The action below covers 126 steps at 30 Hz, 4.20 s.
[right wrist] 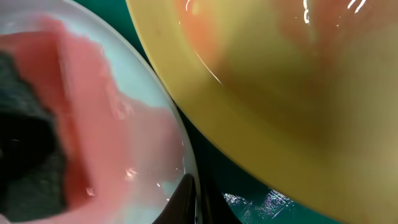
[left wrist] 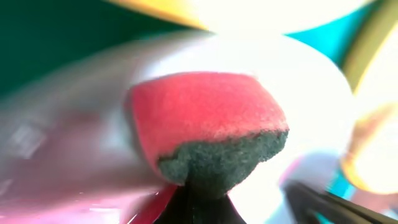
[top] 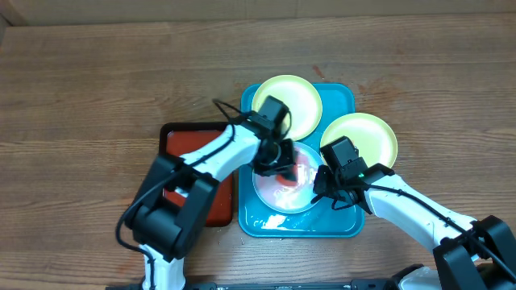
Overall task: Clean dirty plates on tray and stack at the side
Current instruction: 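Scrub the white plate with the sponge held in left gripper, then return the sponge to the black tray with left gripper, then lift the white plate with right gripper and carry it rightward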
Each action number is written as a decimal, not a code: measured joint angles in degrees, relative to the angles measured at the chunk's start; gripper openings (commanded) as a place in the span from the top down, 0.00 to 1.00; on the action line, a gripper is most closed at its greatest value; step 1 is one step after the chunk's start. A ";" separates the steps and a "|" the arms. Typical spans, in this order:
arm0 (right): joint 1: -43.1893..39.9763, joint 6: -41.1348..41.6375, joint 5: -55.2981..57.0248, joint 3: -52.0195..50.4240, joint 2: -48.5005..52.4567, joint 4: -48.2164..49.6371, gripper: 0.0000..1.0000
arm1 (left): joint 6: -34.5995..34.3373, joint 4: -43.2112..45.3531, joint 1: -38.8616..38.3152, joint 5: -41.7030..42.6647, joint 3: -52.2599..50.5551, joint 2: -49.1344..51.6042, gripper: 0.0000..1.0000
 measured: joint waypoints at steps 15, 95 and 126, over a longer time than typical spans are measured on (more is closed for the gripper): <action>0.00 0.00 0.31 0.13 -0.02 -0.37 0.96 | 0.04 -9.42 -2.49 11.21 1.25 2.91 0.95; 0.37 -2.01 -1.16 0.63 0.11 -0.87 0.96 | 5.25 -23.85 17.31 -33.88 -9.97 -24.37 0.96; 17.86 -21.29 20.98 29.09 -1.09 -11.82 0.96 | 13.18 -44.28 36.57 -21.90 15.76 -43.74 0.00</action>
